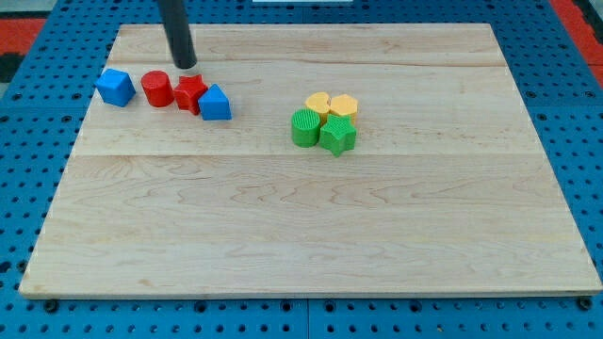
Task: Slightly push the red circle towards bottom
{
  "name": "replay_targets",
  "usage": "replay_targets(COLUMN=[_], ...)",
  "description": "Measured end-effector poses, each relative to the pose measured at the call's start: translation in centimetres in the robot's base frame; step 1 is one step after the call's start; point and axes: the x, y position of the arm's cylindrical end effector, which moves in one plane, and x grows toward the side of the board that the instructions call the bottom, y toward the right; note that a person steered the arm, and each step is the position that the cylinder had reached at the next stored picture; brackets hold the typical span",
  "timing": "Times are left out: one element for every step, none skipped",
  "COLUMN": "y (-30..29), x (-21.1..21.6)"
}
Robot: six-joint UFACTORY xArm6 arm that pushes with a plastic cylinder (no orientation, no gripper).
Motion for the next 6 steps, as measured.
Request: replay_targets(y=[-0.3, -0.4, -1.8, -1.9, 2.2, 8.4], x=[0.6, 0.8, 1.7, 1.7, 0.0, -0.5])
